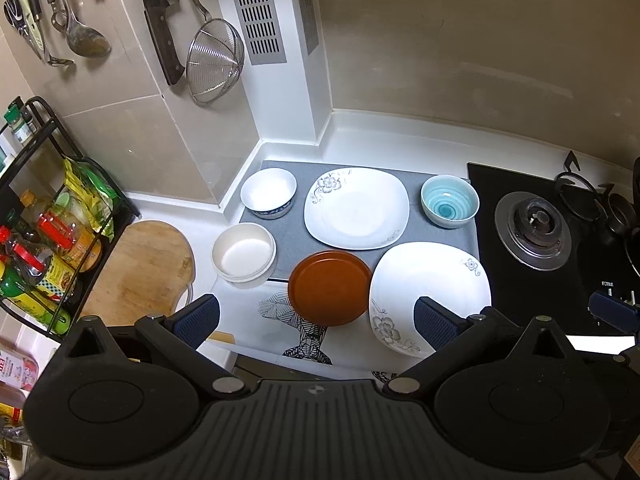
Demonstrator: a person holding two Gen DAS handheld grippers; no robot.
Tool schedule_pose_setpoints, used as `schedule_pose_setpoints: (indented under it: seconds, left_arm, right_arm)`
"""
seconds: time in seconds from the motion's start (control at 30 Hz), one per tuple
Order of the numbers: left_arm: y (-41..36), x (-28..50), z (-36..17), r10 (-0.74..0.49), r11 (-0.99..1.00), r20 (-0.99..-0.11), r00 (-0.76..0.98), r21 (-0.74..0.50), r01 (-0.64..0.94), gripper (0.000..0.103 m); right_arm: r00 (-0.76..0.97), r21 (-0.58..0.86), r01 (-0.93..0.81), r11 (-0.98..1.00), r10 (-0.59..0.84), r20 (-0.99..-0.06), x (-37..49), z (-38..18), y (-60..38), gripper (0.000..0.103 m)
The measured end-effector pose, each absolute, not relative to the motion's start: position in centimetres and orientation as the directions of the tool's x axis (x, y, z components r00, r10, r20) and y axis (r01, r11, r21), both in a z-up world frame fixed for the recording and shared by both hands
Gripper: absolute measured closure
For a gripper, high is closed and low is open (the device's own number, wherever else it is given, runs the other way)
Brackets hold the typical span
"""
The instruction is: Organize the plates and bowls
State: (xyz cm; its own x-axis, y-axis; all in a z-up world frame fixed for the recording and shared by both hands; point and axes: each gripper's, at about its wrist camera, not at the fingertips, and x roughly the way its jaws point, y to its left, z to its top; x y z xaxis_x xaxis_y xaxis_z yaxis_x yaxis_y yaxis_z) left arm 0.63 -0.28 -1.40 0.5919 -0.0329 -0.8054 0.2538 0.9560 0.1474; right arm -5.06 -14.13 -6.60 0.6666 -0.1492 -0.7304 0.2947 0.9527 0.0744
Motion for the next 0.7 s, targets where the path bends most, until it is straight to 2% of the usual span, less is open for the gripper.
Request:
schedule_pose_setpoints:
  seconds: [0.7]
  left_arm:
    - [2.5, 6.1, -2.8, -0.072, 0.950, -0.824, 0.563, 0.115, 0.289, 0.000]
  right_arm:
    - [0.628, 0.049, 0.324, 0.945, -0.176, -0.758, -0.4, -7.5, -11.3, 0.000]
